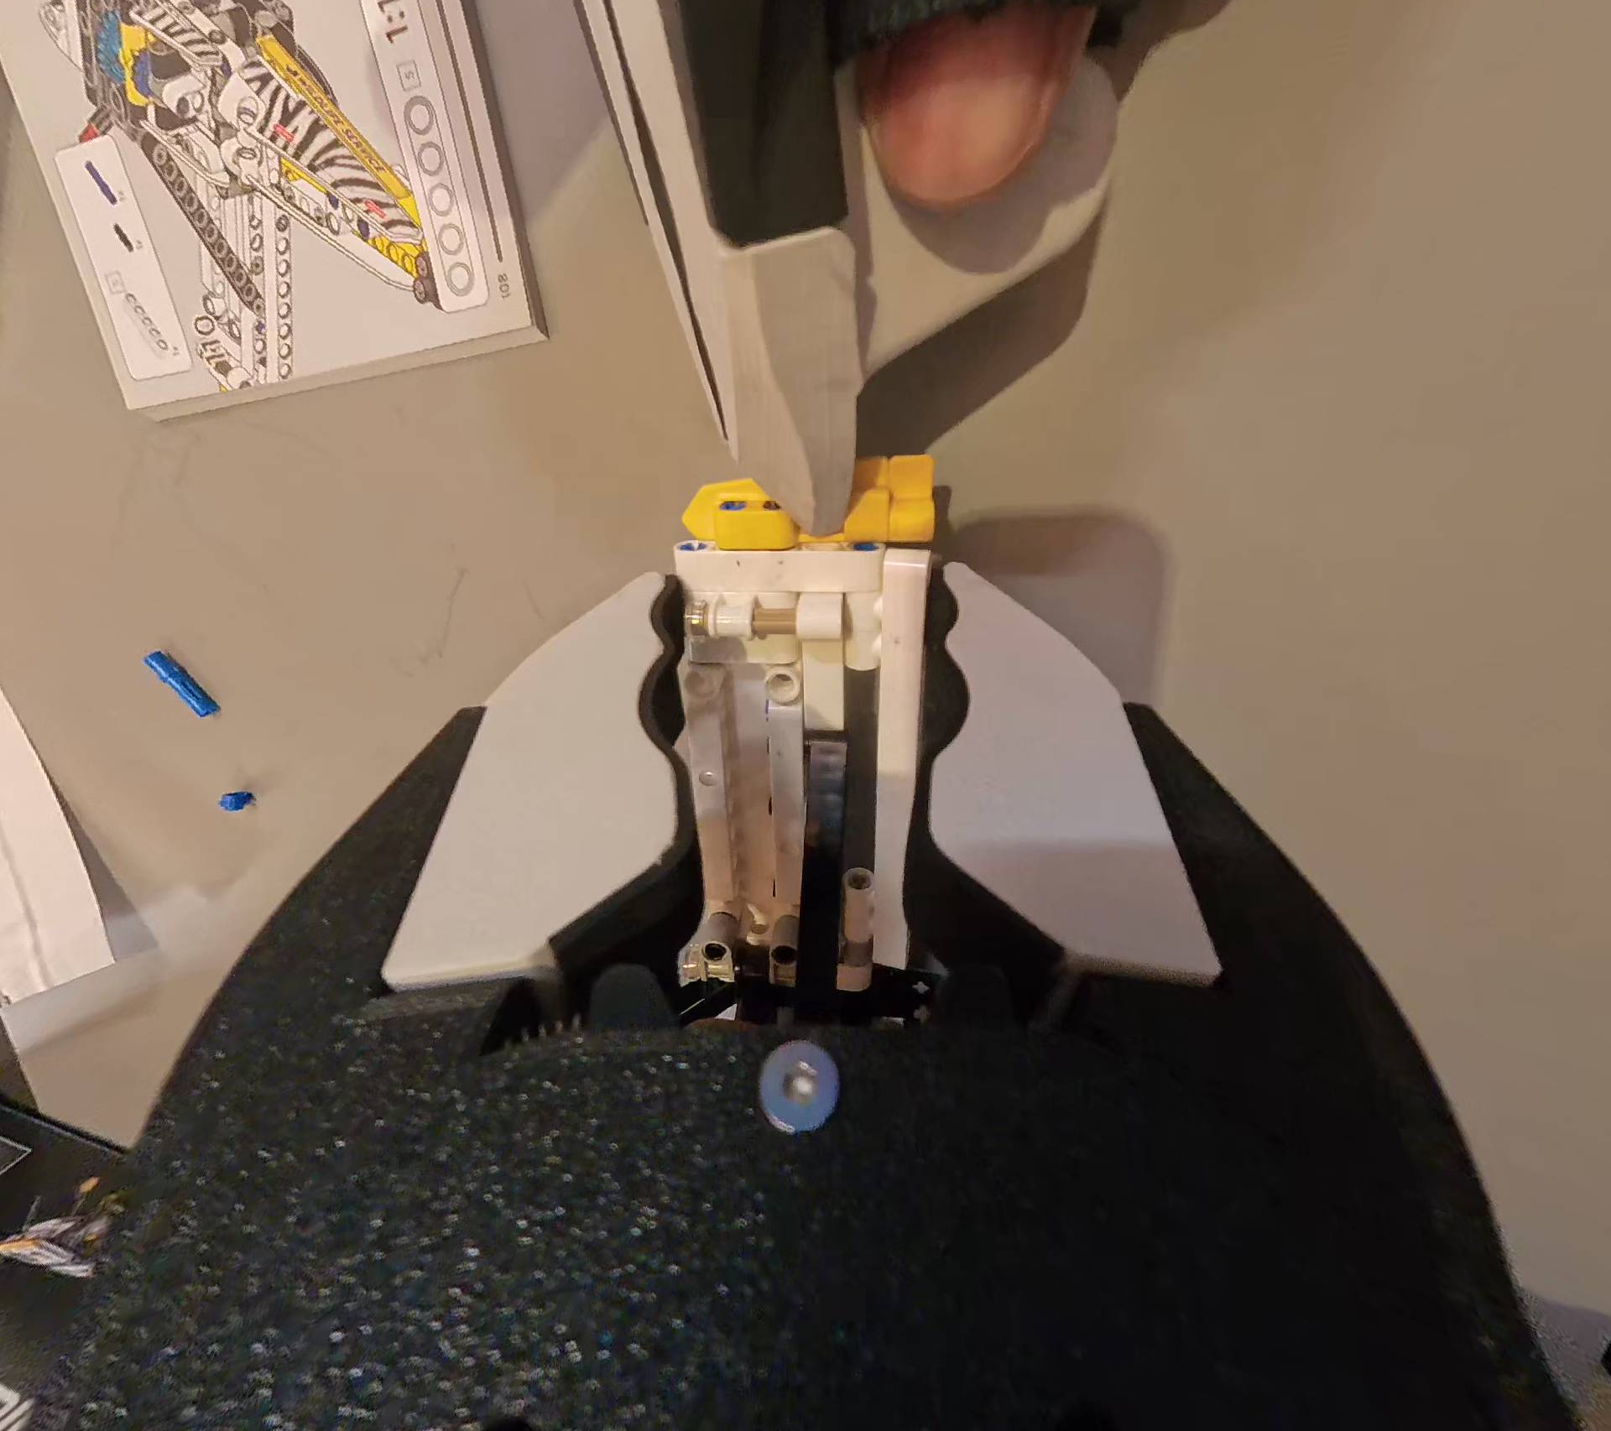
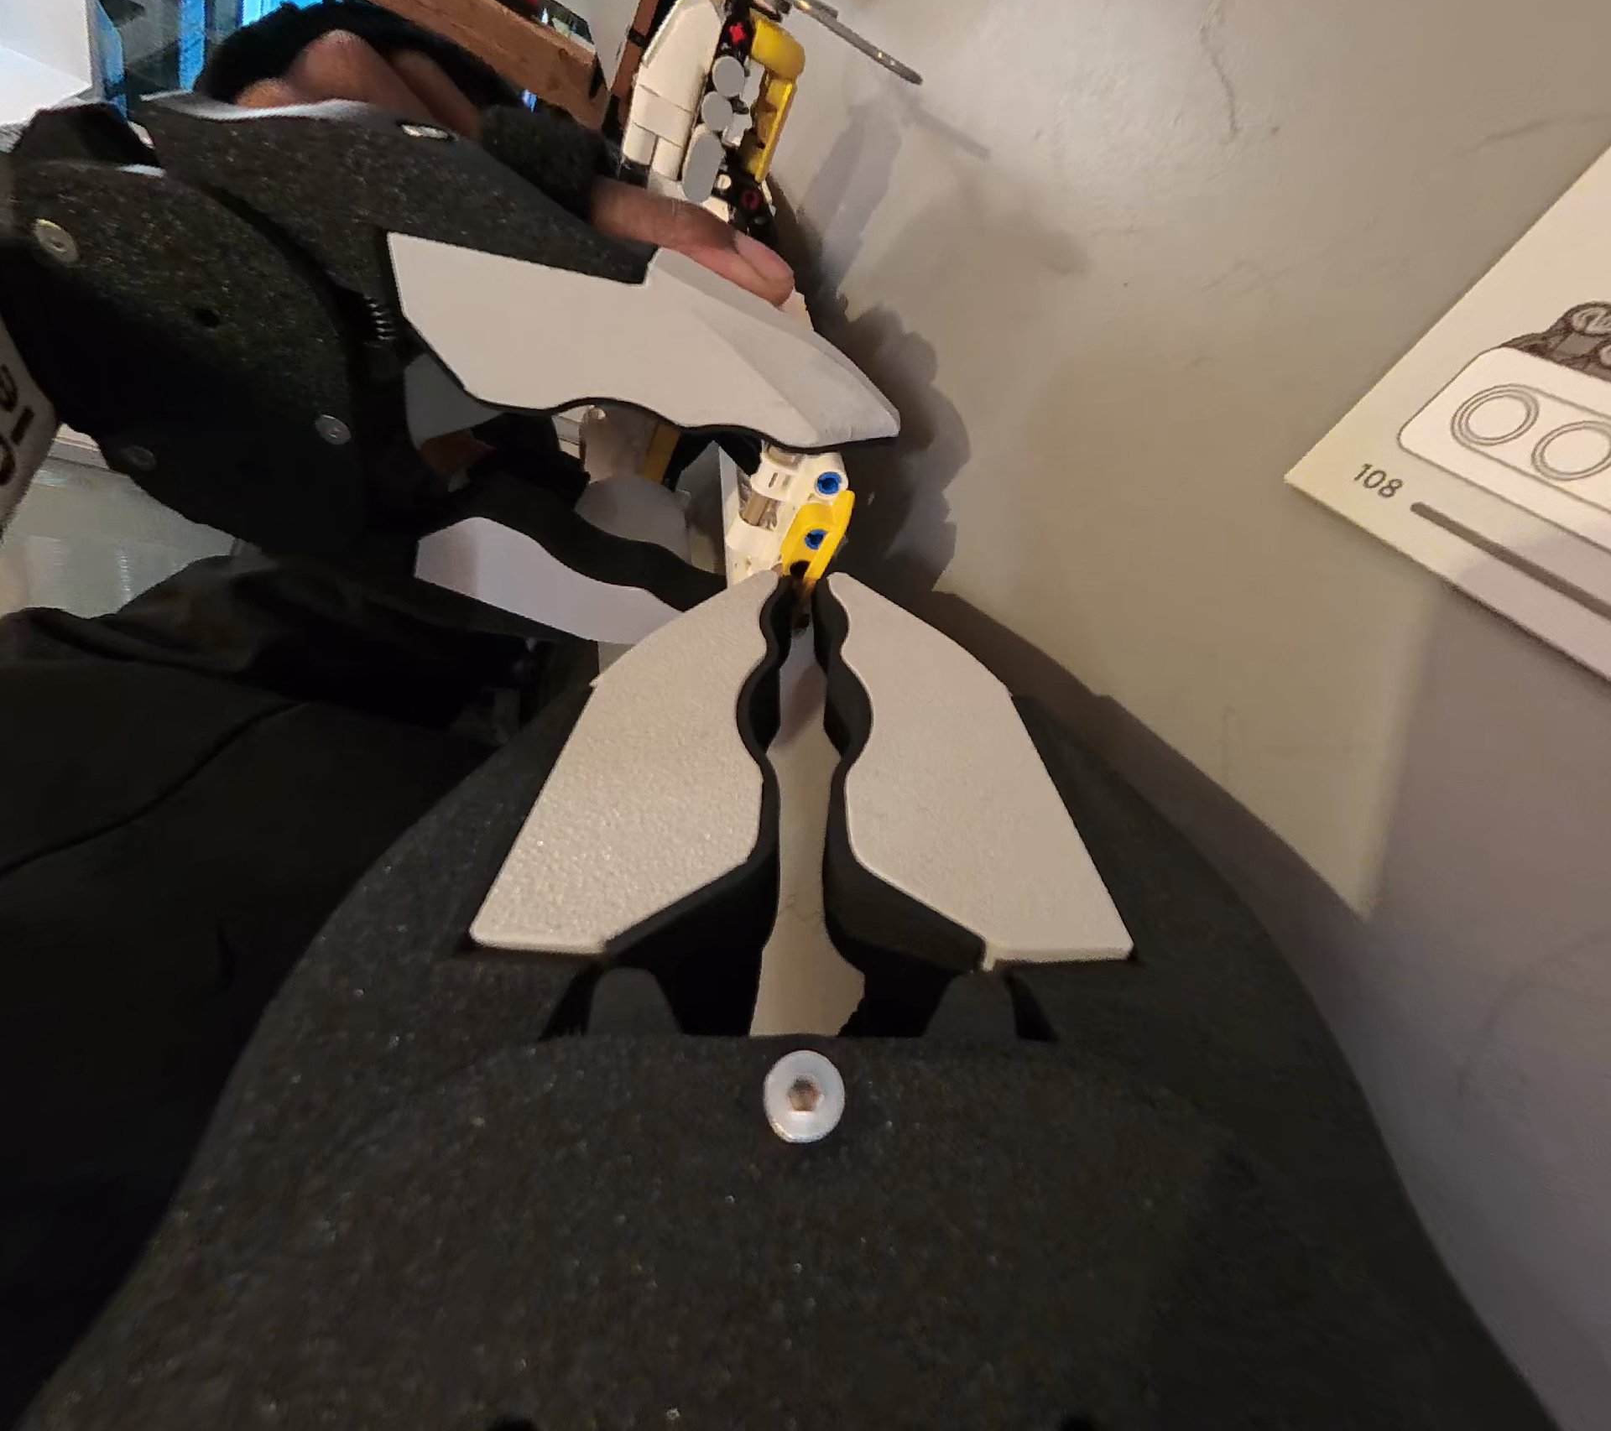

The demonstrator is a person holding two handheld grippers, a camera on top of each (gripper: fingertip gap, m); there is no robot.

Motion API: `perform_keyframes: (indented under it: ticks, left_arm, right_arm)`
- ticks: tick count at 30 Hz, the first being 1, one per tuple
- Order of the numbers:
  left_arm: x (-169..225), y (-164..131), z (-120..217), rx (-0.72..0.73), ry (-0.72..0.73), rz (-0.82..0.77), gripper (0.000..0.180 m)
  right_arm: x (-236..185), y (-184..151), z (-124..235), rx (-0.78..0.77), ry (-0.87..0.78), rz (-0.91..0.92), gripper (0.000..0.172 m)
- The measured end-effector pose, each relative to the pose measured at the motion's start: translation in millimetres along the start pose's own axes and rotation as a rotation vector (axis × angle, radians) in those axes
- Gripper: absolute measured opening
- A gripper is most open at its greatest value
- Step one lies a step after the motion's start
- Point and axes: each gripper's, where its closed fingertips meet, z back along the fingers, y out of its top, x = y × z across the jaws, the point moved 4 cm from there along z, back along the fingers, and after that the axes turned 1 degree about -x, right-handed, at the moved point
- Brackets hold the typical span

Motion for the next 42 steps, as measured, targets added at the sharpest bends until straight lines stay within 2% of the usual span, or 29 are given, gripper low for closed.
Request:
perform_keyframes:
  ticks: [17, 42]
  left_arm:
    - [1.2, 2.6, 0.2, 0.03, -0.009, -0.038, 0.054]
    - [1.7, -1.2, 4.9, 0.103, -0.038, -0.081, 0.053]
  right_arm:
    - [1.4, 2.1, 4.0, 0.023, 0.025, -0.038, 0.012]
    - [-2.6, -4.5, 7.1, -0.003, 0.012, 0.022, 0.002]
